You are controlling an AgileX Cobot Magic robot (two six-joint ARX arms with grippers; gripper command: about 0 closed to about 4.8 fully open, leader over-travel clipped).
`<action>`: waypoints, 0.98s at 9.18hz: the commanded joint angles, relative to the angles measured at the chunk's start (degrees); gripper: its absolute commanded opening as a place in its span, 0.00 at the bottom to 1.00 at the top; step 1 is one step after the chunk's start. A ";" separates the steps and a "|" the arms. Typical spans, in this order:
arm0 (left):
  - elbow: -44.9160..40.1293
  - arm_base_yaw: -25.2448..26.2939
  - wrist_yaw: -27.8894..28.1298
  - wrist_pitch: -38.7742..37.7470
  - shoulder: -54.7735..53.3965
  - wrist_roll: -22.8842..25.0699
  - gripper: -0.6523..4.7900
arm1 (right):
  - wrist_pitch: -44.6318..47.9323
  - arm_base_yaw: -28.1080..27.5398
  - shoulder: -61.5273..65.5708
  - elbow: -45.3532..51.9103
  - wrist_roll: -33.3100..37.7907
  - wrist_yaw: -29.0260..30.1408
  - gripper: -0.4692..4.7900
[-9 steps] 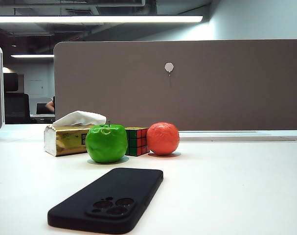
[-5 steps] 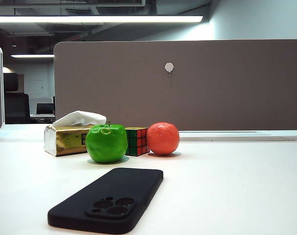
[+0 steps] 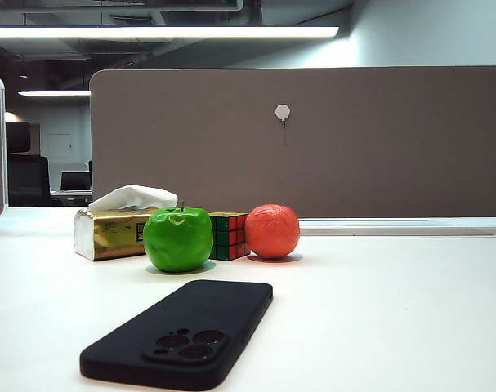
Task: Move all the fruits on the tabletop near the face of the Rubik's cube that has the color most similar to each fruit.
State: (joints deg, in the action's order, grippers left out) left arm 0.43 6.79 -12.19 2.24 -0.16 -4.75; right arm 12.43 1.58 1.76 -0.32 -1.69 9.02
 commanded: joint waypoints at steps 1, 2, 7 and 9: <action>0.20 0.02 4.66 0.07 -0.04 -0.22 0.11 | -0.20 0.98 0.02 0.00 0.24 -3.58 0.09; 0.22 0.00 5.77 0.13 -0.04 -0.63 0.11 | -0.11 0.98 0.02 0.00 0.22 -4.85 0.09; 0.22 -7.87 11.23 -1.36 -0.04 0.44 0.11 | -0.17 1.01 0.02 0.00 0.22 -5.31 0.09; 0.20 -11.63 14.73 -1.49 -0.04 1.53 0.11 | -0.22 1.03 0.02 0.00 0.24 -5.20 0.09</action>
State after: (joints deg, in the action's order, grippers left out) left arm 0.43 -4.93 2.44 0.08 -0.19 -3.62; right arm 11.51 2.52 1.76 -0.32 -1.56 4.05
